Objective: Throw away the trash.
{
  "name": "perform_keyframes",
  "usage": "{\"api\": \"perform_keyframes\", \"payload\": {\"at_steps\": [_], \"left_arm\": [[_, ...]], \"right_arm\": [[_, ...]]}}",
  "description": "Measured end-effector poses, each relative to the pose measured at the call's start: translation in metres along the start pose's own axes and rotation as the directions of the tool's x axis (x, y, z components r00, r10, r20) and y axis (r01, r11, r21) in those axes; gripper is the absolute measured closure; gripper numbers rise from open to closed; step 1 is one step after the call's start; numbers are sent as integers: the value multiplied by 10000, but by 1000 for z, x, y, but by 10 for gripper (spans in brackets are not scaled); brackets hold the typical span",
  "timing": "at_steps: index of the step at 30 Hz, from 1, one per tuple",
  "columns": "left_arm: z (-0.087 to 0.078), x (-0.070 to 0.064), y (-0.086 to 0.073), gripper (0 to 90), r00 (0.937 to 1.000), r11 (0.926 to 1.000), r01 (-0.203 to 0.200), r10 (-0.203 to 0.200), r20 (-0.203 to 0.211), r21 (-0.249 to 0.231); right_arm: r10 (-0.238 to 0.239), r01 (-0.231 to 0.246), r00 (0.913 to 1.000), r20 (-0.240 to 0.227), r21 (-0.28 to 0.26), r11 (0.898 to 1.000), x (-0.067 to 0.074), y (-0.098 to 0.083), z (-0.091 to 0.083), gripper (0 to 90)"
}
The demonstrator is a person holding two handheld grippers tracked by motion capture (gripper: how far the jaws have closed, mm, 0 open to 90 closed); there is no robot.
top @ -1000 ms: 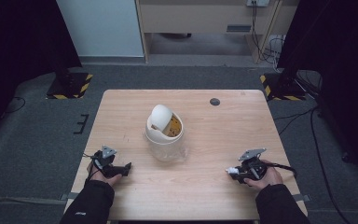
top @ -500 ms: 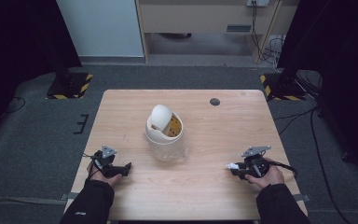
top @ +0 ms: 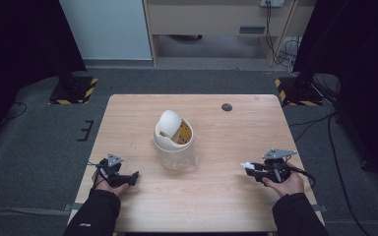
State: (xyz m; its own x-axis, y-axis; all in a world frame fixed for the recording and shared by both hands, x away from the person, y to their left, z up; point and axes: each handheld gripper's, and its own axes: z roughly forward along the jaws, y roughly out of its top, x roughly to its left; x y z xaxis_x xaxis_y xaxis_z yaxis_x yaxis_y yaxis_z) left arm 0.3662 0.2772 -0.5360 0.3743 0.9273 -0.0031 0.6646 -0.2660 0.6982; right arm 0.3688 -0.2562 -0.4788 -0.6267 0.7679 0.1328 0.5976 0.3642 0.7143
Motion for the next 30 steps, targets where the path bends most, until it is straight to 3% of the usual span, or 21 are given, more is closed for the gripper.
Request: {"api": "perform_keyframes", "payload": {"at_steps": [3,4,8,10,12,13,14,30], "left_arm": [[0,0,0,0,10000,10000,0,0,4,-3],[0,0,0,0,10000,10000,-6,6,6,-1],[0,0,0,0,10000,10000,-7,7,4,-1],[0,0,0,0,10000,10000,-6,6,5,1],[0,0,0,0,10000,10000,-7,7,5,0],[0,0,0,0,10000,10000,-7,7,5,0],[0,0,0,0,10000,10000,-6,6,4,-1],[0,0,0,0,10000,10000,-9,8,7,2]], "right_arm": [[111,-111,9999,-10,-372,9992,-2,4,-4,626],[256,-256,9997,-13,-765,9967,-3,7,-7,627],[479,-467,9988,55,-1426,9887,-6,14,-13,627],[503,-486,9987,71,-1542,9868,-6,15,-15,627],[687,-674,9976,-19,-2152,9742,-7,20,-21,627],[687,-674,9976,-19,-2152,9742,-7,20,-21,627],[779,-775,9969,-79,-2400,9677,-8,23,-23,628],[572,-706,9973,-463,-3823,9213,-2,61,-42,627]]}}
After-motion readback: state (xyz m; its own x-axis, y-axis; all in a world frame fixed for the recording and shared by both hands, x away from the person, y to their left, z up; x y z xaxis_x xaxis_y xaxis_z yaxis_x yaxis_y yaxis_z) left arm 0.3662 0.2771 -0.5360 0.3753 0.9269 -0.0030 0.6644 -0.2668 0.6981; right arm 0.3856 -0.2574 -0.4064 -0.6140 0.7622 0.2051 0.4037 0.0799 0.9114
